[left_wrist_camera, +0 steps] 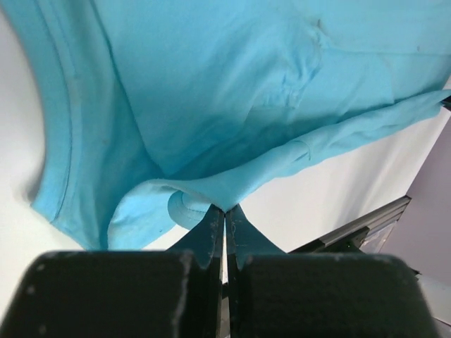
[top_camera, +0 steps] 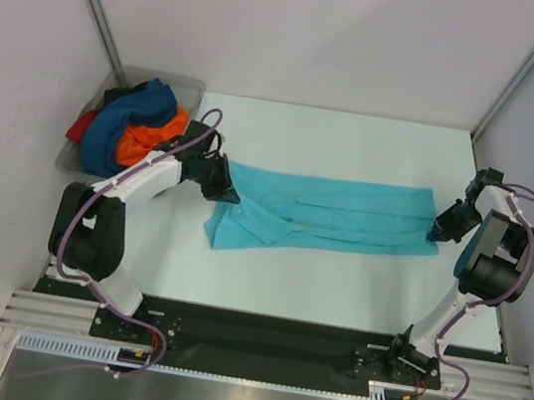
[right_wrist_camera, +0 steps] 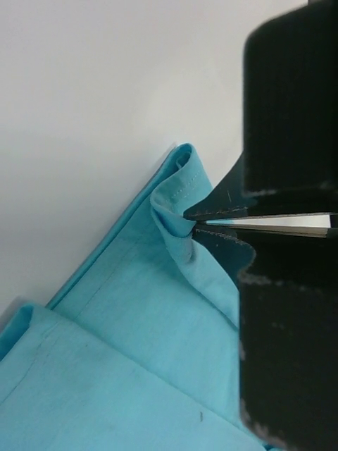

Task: Fold and stack the t-shirts
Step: Fold the tshirt

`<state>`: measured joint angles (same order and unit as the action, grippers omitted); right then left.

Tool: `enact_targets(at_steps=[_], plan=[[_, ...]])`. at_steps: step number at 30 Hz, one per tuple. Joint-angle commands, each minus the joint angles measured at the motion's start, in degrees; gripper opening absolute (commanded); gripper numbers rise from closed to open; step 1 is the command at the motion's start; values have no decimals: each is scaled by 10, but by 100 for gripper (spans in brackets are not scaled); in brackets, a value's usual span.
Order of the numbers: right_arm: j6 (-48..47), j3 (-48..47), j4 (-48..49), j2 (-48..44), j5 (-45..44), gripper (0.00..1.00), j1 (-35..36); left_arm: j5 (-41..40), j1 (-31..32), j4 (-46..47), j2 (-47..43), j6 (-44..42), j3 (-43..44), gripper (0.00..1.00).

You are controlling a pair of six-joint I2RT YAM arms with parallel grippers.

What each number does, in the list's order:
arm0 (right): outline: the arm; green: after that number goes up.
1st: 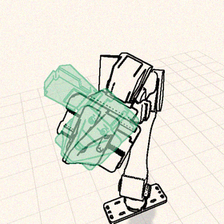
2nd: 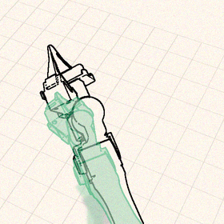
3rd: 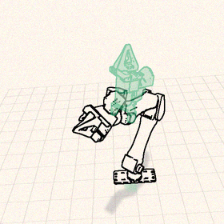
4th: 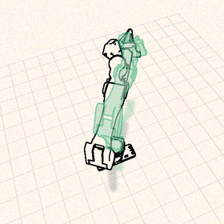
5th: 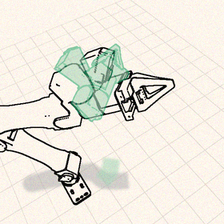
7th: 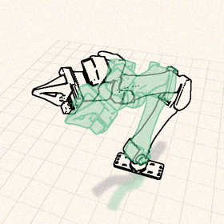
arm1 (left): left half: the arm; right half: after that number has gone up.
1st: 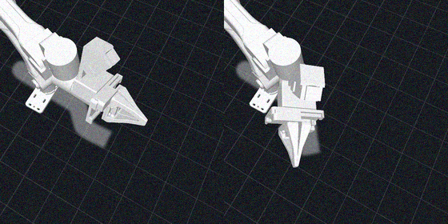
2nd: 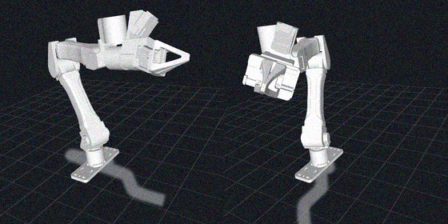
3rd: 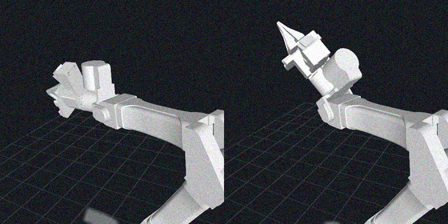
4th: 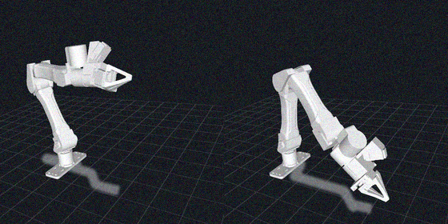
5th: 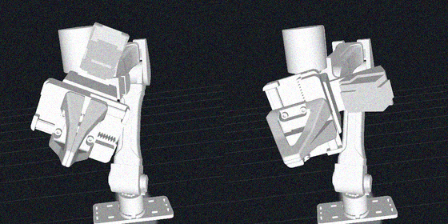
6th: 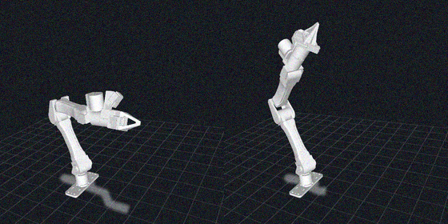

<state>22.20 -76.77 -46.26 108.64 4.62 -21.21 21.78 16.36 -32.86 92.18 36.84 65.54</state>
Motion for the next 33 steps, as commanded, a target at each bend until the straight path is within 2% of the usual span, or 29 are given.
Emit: enact_targets(at_steps=[1, 20, 27, 33], plan=[[-6, -36, -9, 6, 5, 6, -1, 23, -7, 15, 18, -17, 50, 0], [-3, -81, -12, 39, 7, 1, -17, 45, -13, -10, 150, -21, 221, 0], [5, -116, -10, 67, 13, 2, -15, 34, -22, -13, 173, -23, 245, 0], [6, -127, -9, 89, 19, 9, -8, 38, -26, -29, 206, -24, 264, 0]])
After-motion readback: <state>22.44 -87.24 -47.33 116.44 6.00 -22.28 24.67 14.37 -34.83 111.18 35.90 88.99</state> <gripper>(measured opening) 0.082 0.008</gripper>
